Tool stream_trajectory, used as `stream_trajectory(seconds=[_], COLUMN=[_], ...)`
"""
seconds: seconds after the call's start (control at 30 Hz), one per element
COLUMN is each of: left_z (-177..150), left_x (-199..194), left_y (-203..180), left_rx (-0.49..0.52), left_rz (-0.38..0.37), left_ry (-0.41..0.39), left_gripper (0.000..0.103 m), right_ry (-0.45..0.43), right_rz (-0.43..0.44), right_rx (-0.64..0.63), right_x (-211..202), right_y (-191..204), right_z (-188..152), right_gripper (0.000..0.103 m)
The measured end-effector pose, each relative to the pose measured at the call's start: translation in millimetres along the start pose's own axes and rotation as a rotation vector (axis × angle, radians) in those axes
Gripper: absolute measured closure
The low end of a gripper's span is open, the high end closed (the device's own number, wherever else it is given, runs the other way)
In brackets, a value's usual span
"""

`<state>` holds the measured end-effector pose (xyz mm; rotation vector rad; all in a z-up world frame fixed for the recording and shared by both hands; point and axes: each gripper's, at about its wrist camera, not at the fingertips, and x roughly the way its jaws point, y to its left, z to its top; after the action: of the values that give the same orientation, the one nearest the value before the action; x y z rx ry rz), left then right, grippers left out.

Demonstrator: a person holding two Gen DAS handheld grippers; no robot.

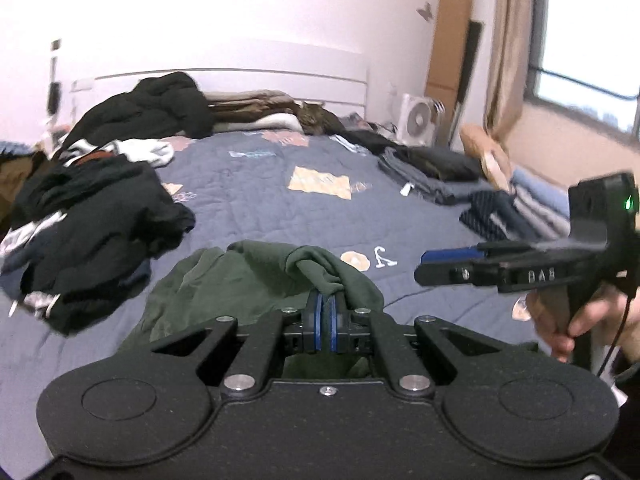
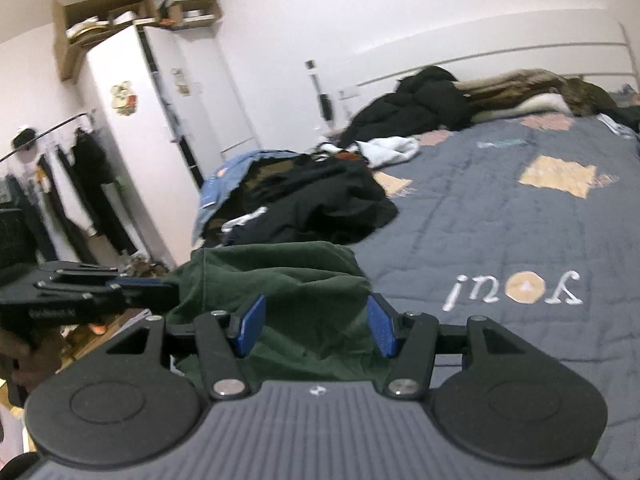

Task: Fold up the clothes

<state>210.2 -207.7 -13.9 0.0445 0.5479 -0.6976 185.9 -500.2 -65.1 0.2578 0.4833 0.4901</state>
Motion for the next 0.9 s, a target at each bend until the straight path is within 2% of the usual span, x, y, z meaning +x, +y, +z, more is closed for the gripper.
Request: stream_trajectory(seconds=[0.17, 0.37, 0.5, 0.57, 0.7, 0.77, 0.9], left_z=[-7.2, -8.8, -9.8, -12.7, -11.5, -9.9, -9.3], left_x=[-21.2, -21.2, -19.2, -23.5, -30.3, -35.3, -42.2], left_y=[12.5, 4.2, 0.1, 2.2, 8.2, 11.3, 12.5], left_rx=[-0.073, -0.068, -0.073, -0.067, -0.056, -0.053, -0.052], left_rz=[0.012, 0.027, 0.028, 0.028, 0.035, 0.039, 0.029], left_ry=[0.020, 0.044, 0.052, 0.061, 0.068, 0.065, 0.068], left_gripper=[0.099, 0.099, 0.099, 0.099, 0.099, 0.099, 0.098], right_ry=[0.042, 0.065, 0.080, 0.071, 0.076, 0.072, 0.073], right_rz=[0.138, 0.268, 0.275, 0.232, 0.225, 0.179, 0.154], right_rx=[-0.098, -0.131, -0.136, -0.167, -0.213, -0.234, -0.227], right_x=[4.1, 12.9, 19.4, 20.2, 15.5, 11.9, 7.2], right_y=[30.5, 68.5, 79.7, 81.0, 77.1, 72.2, 57.3], right_z=[-5.8, -14.1, -20.8, -26.0, -30.8, -31.0, -27.6], right_gripper=[0.047, 0.039, 0.039, 0.048, 0.091, 0.094, 0.096])
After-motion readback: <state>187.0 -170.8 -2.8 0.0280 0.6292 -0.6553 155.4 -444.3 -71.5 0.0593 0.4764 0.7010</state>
